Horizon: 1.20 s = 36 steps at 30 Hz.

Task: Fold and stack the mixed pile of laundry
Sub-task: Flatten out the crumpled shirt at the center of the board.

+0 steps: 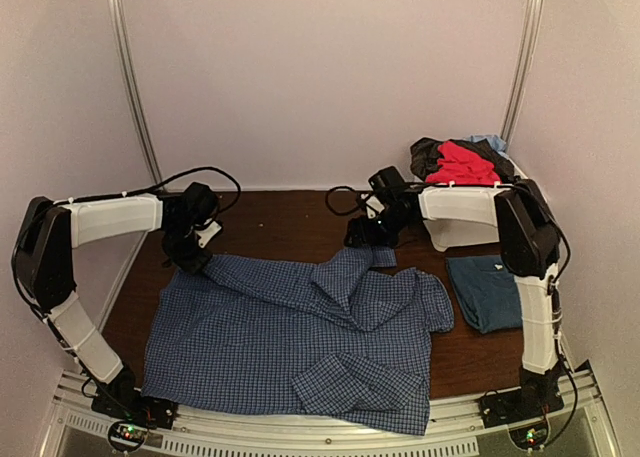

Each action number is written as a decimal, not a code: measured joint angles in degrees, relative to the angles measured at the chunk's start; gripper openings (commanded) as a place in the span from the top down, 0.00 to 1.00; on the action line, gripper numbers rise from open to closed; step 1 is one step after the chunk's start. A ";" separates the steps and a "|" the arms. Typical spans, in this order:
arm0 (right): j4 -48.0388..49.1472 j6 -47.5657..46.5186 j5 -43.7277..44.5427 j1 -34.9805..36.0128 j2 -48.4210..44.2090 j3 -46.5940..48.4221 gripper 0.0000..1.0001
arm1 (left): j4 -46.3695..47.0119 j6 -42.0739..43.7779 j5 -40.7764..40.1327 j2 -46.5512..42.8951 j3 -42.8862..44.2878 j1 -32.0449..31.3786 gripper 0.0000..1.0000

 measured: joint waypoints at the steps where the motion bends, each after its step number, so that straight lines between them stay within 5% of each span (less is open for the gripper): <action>1: -0.90 0.04 0.17 0.04 2.03 1.20 0.43 | 0.02 0.00 0.00 0.00 0.00 0.00 1.00; 3: -2.12 0.04 0.20 0.04 5.90 3.56 0.77 | 0.02 0.00 0.00 0.00 0.00 0.00 1.00; 5: -2.69 -0.31 -0.28 0.02 8.87 5.81 0.99 | 0.04 0.00 -0.02 0.02 0.00 0.00 1.00; 13: -7.06 -3.65 0.17 -0.61 6.14 11.74 1.00 | -0.04 -0.48 -0.31 0.04 2.34 -0.04 1.00; 20: -6.27 -10.34 1.27 -4.44 1.27 27.26 0.99 | 1.62 -2.08 0.11 4.44 14.47 1.31 1.00; 36: 28.85 -27.52 3.30 -7.26 11.47 33.05 0.97 | 17.05 -2.08 -0.07 28.06 37.22 10.58 0.98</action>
